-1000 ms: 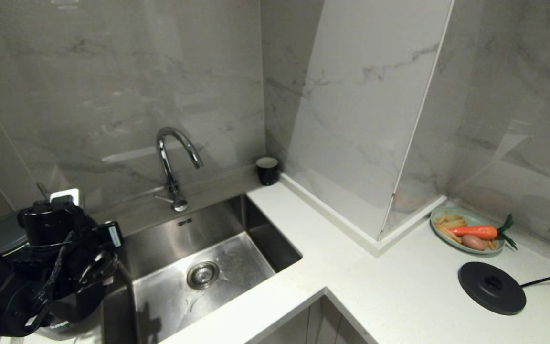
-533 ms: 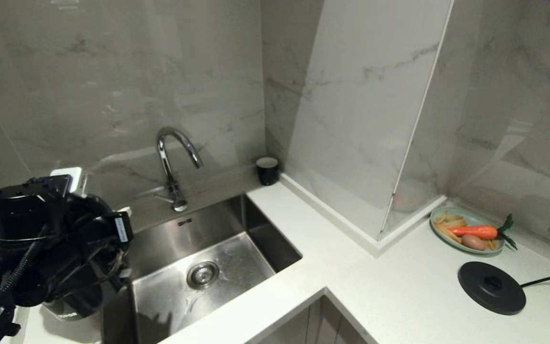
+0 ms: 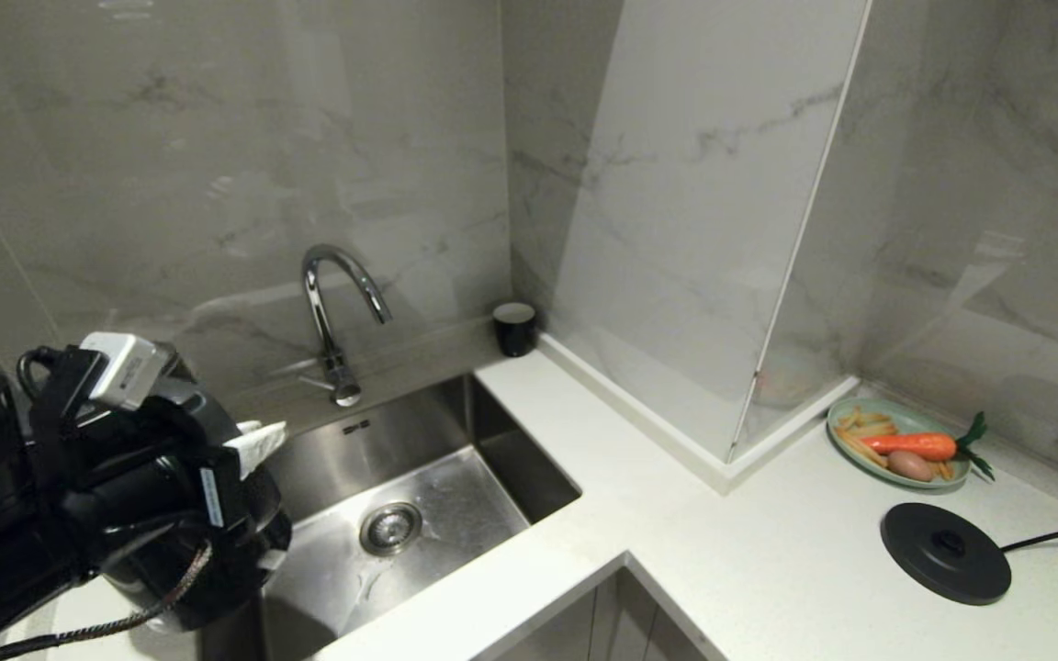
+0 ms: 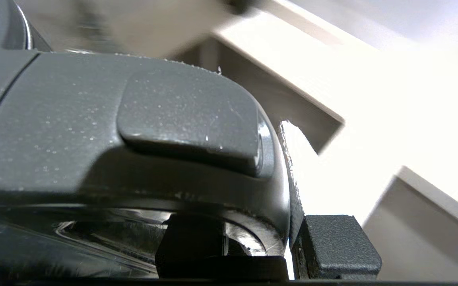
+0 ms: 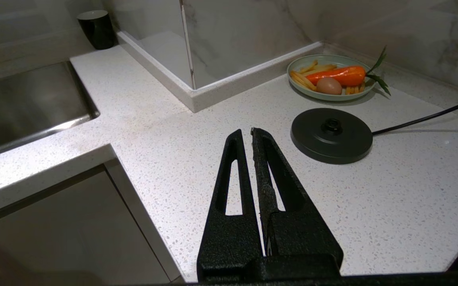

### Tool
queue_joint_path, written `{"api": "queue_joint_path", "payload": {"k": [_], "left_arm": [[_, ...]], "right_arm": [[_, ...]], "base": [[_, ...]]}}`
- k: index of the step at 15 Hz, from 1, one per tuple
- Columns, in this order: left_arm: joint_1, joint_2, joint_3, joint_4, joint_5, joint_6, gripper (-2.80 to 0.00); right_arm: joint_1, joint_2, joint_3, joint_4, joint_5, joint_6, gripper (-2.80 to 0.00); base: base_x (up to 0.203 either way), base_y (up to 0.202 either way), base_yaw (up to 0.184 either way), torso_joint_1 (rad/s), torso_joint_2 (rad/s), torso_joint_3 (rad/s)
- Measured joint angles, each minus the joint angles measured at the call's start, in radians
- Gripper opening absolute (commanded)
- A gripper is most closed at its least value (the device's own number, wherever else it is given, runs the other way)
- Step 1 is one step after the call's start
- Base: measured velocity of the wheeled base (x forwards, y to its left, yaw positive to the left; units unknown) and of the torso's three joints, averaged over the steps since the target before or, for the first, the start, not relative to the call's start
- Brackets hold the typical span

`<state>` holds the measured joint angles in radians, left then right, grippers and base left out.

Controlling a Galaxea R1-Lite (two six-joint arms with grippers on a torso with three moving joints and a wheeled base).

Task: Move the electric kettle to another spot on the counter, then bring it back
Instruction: Place it on the power base

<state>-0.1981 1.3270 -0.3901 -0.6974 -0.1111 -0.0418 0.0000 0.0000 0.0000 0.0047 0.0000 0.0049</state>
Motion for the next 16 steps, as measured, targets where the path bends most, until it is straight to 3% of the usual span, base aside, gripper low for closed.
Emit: {"api": "queue_joint_path", "payload": {"k": [3, 16], "left_arm": [[0.003, -0.084, 0.062, 0.041, -0.096, 0.003, -2.80], [0.003, -0.183, 0.103, 0.041, -0.102, 0.015, -2.80]], "right_arm": [[0.000, 0.000, 0.000, 0.000, 0.000, 0.000, -2.80], [0.000, 0.000, 0.000, 0.000, 0.000, -0.001, -2.80]], "base": [[0.000, 0.000, 0.000, 0.000, 0.00, 0.000], [0.000, 0.000, 0.000, 0.000, 0.00, 0.000]]}}
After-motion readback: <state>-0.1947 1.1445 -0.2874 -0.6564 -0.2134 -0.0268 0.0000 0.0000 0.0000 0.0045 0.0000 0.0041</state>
